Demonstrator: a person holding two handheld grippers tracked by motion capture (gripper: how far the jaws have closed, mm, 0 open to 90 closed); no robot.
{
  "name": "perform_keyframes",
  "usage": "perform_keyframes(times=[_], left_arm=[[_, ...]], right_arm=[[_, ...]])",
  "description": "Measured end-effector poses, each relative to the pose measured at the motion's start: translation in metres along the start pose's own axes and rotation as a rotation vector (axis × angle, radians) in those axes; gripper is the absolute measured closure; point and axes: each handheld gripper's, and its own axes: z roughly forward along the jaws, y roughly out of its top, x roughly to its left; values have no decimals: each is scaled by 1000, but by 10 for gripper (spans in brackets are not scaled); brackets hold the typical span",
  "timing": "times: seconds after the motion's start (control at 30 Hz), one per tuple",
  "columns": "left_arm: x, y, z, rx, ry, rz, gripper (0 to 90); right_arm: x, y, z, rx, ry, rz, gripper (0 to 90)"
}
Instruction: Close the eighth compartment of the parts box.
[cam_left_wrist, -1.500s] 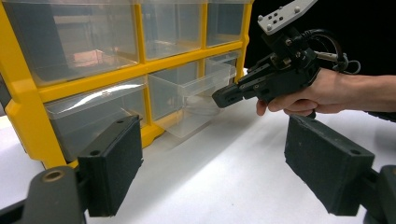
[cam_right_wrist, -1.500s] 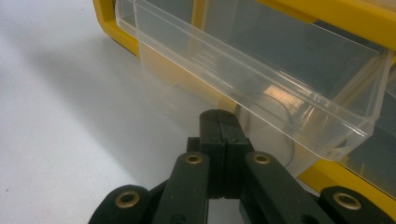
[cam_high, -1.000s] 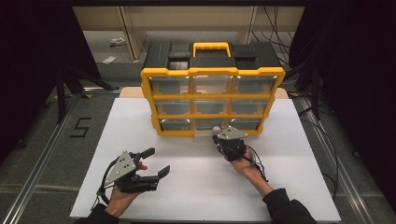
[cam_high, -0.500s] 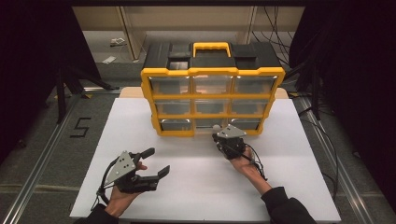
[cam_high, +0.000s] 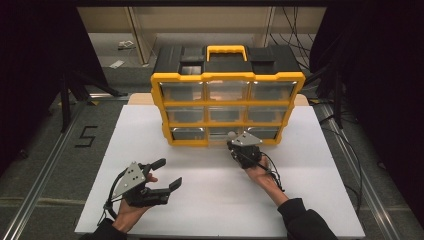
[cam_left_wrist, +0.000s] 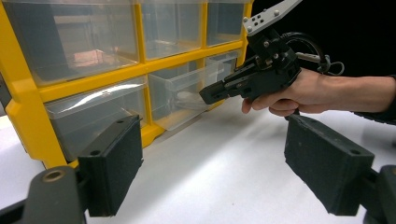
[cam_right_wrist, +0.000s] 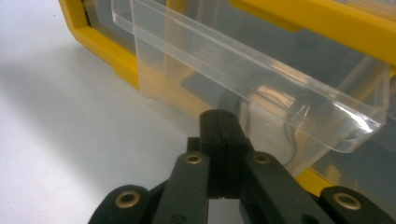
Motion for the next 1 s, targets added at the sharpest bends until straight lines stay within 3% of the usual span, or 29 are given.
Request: perform_keyframes(times=[1.0], left_arm=[[0,0,-1,-2,-1,-1,192]], right_arm=[[-5,2,14,-3,-34,-3,900]])
